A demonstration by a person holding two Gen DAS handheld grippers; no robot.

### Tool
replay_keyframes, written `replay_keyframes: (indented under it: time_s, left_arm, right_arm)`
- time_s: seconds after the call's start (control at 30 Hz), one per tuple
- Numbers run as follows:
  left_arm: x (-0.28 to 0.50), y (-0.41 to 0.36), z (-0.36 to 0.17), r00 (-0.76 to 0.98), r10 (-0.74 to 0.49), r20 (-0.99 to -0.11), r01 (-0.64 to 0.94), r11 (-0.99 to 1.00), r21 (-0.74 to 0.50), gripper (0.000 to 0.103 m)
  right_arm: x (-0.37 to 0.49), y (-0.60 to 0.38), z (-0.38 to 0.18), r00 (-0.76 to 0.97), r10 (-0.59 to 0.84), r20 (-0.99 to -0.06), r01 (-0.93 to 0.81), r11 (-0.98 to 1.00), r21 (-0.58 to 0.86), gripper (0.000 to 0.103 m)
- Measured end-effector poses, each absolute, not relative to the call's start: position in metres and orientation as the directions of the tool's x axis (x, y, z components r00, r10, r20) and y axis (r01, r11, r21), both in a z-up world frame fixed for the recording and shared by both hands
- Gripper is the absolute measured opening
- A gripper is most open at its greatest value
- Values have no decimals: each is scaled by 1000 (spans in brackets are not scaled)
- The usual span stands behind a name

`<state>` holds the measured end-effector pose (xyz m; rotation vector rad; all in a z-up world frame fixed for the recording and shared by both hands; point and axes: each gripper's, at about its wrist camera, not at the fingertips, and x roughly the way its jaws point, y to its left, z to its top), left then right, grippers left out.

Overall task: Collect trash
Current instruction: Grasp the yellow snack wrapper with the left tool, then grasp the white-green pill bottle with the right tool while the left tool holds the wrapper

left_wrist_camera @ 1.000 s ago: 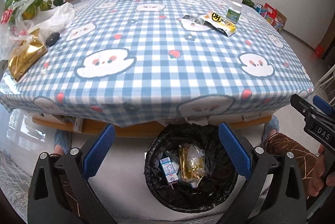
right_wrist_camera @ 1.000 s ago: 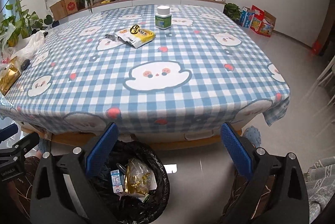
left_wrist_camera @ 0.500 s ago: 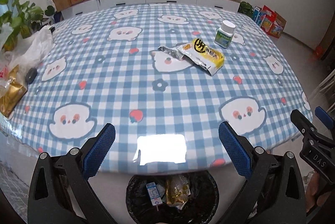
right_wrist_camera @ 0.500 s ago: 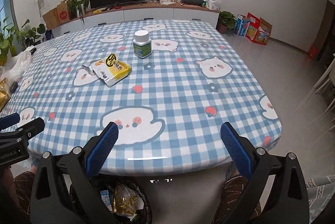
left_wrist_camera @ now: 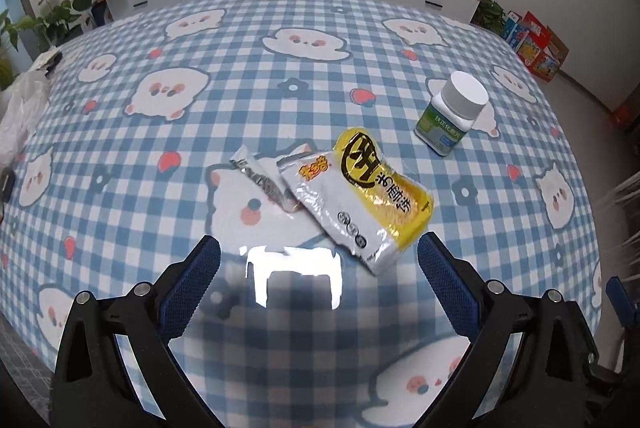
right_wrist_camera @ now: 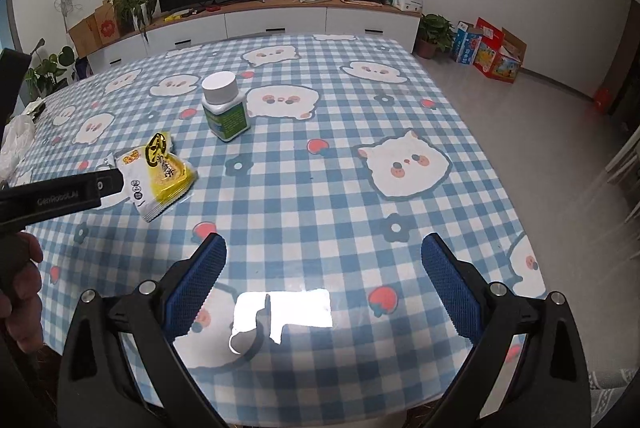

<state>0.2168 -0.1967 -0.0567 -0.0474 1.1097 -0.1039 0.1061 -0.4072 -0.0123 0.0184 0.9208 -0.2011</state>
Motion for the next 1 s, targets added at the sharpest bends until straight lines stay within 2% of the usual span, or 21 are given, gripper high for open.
replay_keyframes:
  time_s: [0.43,0.47,0.5,0.57,0.7,0.8,0.93,1.0]
  left_arm:
    - [273,-228,-88,382,-77,-921,17,997,-77,97]
    - [274,-228,-89,382,-74,-921,11,997,-76,94]
    - [274,-228,-91,373,-66,-925,2,998,-70,86]
    - [274,-227,-95,368,-43,-929,-9,999,-50,79]
    - [272,-228,-94,367,-13,-930,28,1000,-2,70]
    - [271,-217,-89,376,-2,-927,11,1000,2,31]
    - [272,-202,-85,358,-50,-932,48,998,-35,16]
    - [271,-194,-84,354,-65,-933,56,997,-48,14]
  right_arm:
    - [144,-426,-35,567,-162,-807,183,981,-69,94]
    - [146,-426,-35,568,-162,-807,181,981,-69,94]
    - [149,-425,-35,571,-161,-805,177,982,-70,94]
    - [154,-422,-35,577,-159,-801,164,983,-76,94]
    - [168,-412,-35,587,-145,-796,135,988,-80,94]
    - [179,-402,-33,597,-129,-792,115,991,-75,94]
    - [195,-384,-30,614,-102,-783,83,995,-64,94]
    - [205,-374,-30,618,-89,-781,72,996,-57,94]
